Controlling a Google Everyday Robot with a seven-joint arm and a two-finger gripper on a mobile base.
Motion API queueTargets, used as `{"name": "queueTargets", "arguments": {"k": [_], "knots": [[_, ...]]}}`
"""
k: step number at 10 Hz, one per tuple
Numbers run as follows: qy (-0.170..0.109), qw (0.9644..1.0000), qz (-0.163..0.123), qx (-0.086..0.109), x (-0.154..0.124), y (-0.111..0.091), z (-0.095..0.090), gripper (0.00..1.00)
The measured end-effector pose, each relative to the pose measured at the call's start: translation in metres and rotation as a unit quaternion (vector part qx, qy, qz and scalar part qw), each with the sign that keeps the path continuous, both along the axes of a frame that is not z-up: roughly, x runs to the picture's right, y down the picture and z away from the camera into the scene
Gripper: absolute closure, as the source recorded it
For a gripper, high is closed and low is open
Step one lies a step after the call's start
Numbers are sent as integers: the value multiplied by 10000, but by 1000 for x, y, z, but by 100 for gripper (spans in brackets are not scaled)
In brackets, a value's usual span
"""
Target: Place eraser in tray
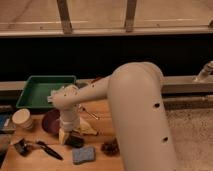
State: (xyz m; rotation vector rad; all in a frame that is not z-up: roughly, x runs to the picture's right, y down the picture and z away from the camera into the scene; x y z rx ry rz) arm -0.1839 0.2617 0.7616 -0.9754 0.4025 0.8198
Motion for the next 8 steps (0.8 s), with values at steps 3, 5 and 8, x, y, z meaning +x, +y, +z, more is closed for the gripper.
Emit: {"name": "queueTargets", "arguments": {"k": [3,5,8], "knots": [[52,9999,-89,15,-3,8,0,35],[56,9999,-98,40,-7,16,-1,37],[115,9994,-187,280,-8,26,-6,66]]}}
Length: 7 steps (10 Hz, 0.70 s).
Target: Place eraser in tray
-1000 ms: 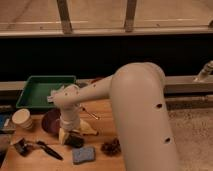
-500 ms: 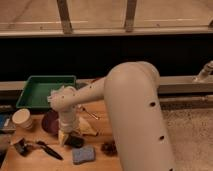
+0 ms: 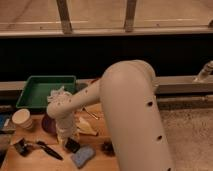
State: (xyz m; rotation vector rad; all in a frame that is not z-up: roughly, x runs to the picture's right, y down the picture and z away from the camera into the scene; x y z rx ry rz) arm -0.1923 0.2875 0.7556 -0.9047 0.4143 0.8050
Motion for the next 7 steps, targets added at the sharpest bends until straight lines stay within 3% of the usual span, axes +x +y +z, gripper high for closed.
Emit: {"name": "queueTargets", "arguments": {"k": [2,4,7], "knots": [[42,10000,-17,62,2,2,0,86],[52,9999,-63,76,0,3,0,100],[105,9999,-77,74,1,3,1,100]]}}
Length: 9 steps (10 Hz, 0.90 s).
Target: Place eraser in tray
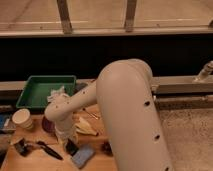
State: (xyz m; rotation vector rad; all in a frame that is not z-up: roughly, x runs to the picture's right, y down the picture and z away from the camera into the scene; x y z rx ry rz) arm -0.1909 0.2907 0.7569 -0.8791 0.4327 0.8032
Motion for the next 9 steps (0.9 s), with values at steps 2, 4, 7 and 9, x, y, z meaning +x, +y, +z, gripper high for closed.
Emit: {"name": "queueTargets", "arguments": {"k": [2,4,7,9], "knots": [[63,10000,16,24,1,-4,0,100],[192,9998,-32,79,8,-11,-3,100],[572,9982,34,198,34,-36,-14,100],[885,9955,237,260,64,-50,-25,100]]}}
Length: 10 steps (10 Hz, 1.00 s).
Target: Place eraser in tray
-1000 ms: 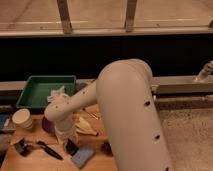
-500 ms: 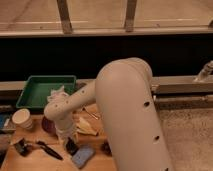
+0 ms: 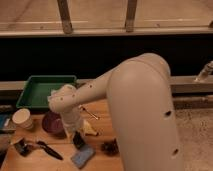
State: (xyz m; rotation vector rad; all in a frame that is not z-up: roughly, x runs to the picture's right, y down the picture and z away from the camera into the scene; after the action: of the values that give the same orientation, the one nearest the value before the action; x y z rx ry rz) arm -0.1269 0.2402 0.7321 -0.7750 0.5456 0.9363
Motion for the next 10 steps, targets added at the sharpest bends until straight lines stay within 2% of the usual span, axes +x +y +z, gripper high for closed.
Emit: {"name": "queueTargets", "arguments": {"k": [1,2,3,4,6,7,10], "knots": [[124,9998,137,37,14,-6,-4,100],[231,9988,412,116,31,-17,-7,100],[337,9965,732,235,51,-31,-6,100],[317,9947,919,336,61,-42,-5,100],[95,9896,1283,645,74,-85,4,100],[1,9878,1364,758,75,-103,8,100],[-501,9804,1503,1175,51,-176,20,100]]}}
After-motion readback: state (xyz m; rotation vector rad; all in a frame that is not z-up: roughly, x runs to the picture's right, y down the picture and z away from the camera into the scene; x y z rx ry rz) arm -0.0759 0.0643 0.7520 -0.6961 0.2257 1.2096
